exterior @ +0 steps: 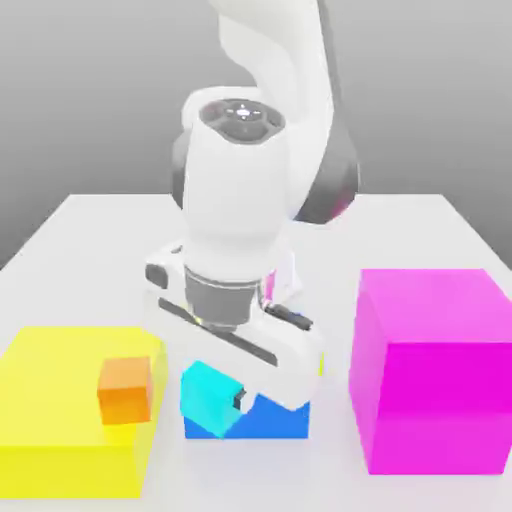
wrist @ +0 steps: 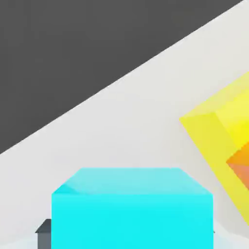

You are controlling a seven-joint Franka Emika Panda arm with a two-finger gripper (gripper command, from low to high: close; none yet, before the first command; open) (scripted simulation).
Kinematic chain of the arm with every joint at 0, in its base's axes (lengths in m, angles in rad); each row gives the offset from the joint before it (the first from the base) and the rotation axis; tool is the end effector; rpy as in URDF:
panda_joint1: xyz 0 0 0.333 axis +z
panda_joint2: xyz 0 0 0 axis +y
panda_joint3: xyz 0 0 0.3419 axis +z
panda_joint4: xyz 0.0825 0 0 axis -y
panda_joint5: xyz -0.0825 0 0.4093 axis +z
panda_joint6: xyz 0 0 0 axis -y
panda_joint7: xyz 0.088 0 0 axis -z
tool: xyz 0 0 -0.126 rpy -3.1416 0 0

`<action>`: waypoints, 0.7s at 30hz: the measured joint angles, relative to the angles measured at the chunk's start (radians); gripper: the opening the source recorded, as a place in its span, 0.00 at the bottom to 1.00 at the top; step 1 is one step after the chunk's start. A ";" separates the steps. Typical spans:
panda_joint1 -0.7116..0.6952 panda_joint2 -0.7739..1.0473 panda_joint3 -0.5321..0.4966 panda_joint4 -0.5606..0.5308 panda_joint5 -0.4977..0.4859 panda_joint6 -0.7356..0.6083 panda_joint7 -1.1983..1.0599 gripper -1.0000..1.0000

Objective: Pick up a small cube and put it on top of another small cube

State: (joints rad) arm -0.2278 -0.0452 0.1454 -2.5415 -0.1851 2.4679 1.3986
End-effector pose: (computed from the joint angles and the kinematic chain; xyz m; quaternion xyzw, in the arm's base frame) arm 0.4618 -0.0404 0.2723 0.7840 -0.6177 0.0250 0.0563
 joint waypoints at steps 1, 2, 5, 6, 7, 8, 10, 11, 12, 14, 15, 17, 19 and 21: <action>0.000 -0.036 -0.004 -0.020 0.006 -0.015 -0.022 0.00; -0.001 -0.072 -0.007 -0.040 0.012 -0.029 -0.044 0.00; 0.004 -0.180 -0.024 -0.101 0.039 -0.073 -0.117 0.00; 0.006 -0.217 -0.031 -0.121 0.050 -0.088 -0.142 0.00; 0.010 -0.253 -0.040 -0.141 0.060 -0.102 -0.168 0.00; 0.015 -0.289 -0.049 -0.162 0.071 -0.116 -0.193 0.00; 0.026 -0.362 -0.070 -0.202 0.093 -0.145 -0.245 0.00; 0.033 -0.399 -0.081 -0.223 0.104 -0.159 -0.270 0.00; 0.039 -0.435 -0.092 -0.243 0.115 -0.173 -0.296 0.00; 0.054 -0.508 -0.115 -0.283 0.138 -0.202 -0.348 0.00; 0.062 -0.545 -0.128 -0.304 0.149 -0.216 -0.374 0.00; 0.077 -0.606 -0.151 -0.343 0.169 -0.235 -0.421 0.00; 0.081 -0.588 -0.158 -0.375 0.177 -0.185 -0.439 0.00; 0.079 -0.539 -0.158 -0.403 0.181 -0.107 -0.445 0.00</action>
State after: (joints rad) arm -0.1485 -0.5846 -0.0124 -2.9449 -0.0043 2.3606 0.9541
